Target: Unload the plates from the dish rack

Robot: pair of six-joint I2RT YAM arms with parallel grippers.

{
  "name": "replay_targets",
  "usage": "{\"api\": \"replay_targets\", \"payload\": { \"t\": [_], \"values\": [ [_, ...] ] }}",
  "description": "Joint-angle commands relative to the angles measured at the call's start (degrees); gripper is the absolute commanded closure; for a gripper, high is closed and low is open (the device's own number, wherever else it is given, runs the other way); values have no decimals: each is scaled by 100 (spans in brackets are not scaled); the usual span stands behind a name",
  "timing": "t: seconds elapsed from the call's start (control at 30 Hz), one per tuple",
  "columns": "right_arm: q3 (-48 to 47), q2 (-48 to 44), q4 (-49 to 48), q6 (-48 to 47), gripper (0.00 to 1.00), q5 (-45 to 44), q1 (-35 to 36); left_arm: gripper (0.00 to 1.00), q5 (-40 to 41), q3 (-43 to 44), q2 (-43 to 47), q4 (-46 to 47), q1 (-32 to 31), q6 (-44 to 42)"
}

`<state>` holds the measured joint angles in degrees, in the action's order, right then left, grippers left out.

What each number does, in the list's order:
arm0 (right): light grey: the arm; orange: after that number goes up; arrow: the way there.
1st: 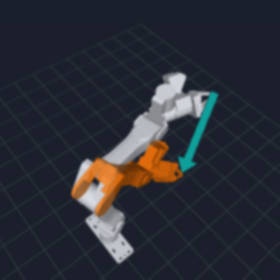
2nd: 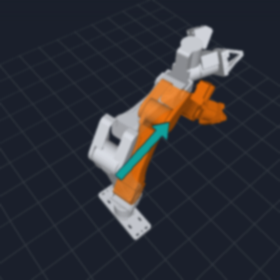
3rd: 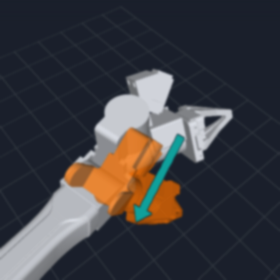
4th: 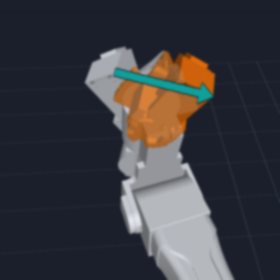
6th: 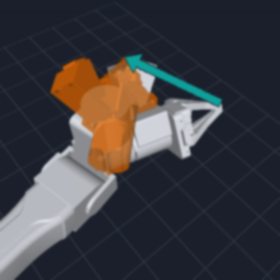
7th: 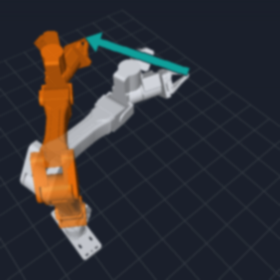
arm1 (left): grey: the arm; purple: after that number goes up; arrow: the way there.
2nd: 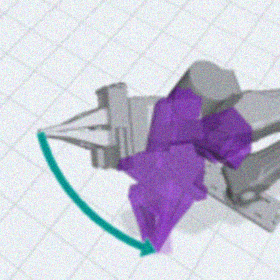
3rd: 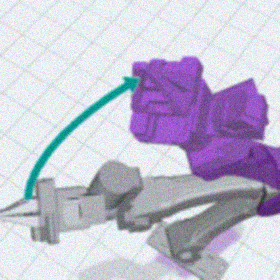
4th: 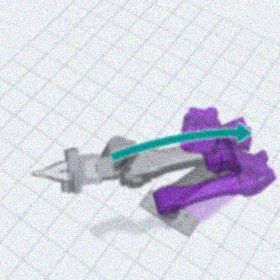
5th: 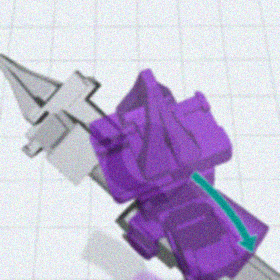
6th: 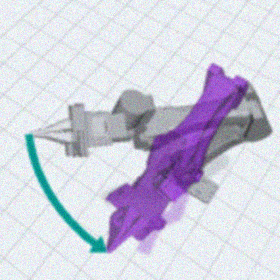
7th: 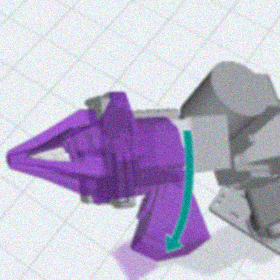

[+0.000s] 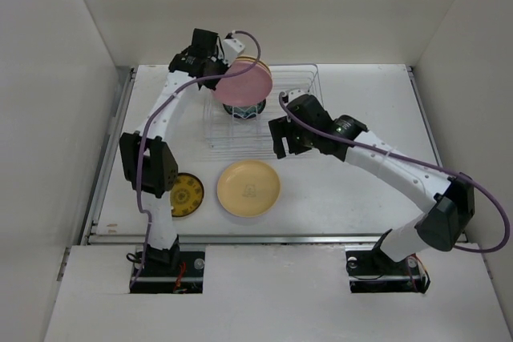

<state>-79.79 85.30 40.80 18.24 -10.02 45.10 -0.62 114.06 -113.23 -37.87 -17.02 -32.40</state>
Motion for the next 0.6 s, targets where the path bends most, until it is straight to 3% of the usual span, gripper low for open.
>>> {"api": "replay_targets", "payload": {
  "t": [0.0, 0.2, 0.3, 0.37, 0.43, 0.57],
  "values": [
    [-230, 40, -212, 136, 14, -342, 51, 100, -211, -68, 775, 315, -4, 313],
    [-230, -13, -117, 582, 14, -1123, 51, 100, 324, 125, 934, 596, -4, 550],
    [-353, -75, 174, 1013, 14, -1853, -27, 100, 265, 545, 934, 1, -4, 919],
    [-353, -136, 384, 1242, 14, -2151, -158, 100, -164, 984, 865, -762, -4, 1051],
    [-353, -390, 447, 1655, 14, -2328, -265, 100, -998, 1661, 777, -2264, -4, 1052],
    [-29, -830, 456, 2052, 14, -2496, -502, 100, -2123, 1699, 644, -4655, -64, 324]
  ]
}}
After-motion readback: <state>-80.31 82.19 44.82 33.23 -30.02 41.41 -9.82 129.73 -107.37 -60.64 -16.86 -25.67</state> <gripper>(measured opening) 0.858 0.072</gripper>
